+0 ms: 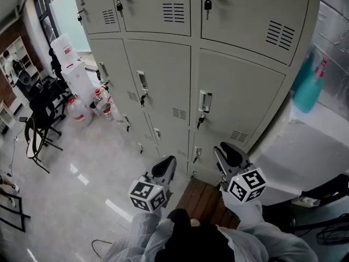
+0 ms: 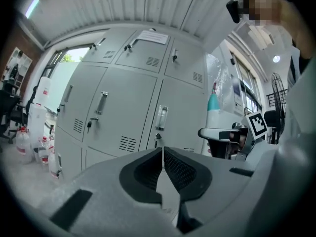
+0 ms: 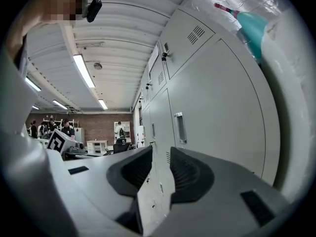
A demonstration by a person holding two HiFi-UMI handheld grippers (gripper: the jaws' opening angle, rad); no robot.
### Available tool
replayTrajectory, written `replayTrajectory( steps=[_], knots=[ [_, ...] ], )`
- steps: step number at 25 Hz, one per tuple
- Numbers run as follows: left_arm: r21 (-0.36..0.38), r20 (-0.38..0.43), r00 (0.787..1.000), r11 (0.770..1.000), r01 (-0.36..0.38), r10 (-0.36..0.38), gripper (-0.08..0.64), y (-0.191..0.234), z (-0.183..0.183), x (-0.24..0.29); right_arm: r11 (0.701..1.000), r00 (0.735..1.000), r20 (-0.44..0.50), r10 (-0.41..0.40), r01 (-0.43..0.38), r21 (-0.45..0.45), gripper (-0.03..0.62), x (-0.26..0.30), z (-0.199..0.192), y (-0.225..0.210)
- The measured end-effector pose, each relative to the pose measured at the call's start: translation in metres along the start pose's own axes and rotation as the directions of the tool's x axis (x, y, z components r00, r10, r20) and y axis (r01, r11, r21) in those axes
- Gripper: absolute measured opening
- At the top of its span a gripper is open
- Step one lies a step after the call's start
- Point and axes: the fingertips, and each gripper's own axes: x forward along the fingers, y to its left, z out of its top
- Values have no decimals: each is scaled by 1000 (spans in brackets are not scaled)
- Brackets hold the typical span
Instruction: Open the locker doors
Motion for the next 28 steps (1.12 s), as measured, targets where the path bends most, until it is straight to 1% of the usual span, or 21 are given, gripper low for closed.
replayTrajectory(
  steps=[6, 9, 12, 14, 17, 20, 24, 28],
  knots=[
    [89, -6, 995, 991, 101, -101, 17, 3, 35, 29, 999, 997, 74, -4, 7, -45, 95, 17, 46, -9],
    [125, 15, 990, 983, 136, -139, 17, 7, 61, 42, 997, 993, 115, -7, 15, -70, 95, 21, 76, -10],
    [179, 41, 984, 970, 163, -173, 17, 8, 93, 53, 996, 988, 156, -9, 23, -86, 95, 29, 109, -10],
    [202, 64, 979, 963, 177, -193, 17, 10, 116, 60, 994, 983, 182, -18, 38, -104, 95, 34, 132, -8],
    [198, 109, 969, 960, 199, -223, 17, 13, 151, 72, 991, 974, 224, -26, 55, -123, 95, 42, 168, -5],
    [218, 148, 957, 952, 215, -250, 17, 13, 187, 84, 990, 969, 245, -8, 42, -133, 95, 50, 206, 0],
    [280, 173, 935, 926, 255, -310, 17, 3, 230, 96, 986, 969, 247, 5, 37, -164, 95, 57, 251, 3],
    [336, 204, 914, 902, 270, -350, 17, -5, 272, 105, 979, 960, 279, -28, 83, -188, 95, 57, 297, -1]
  ],
)
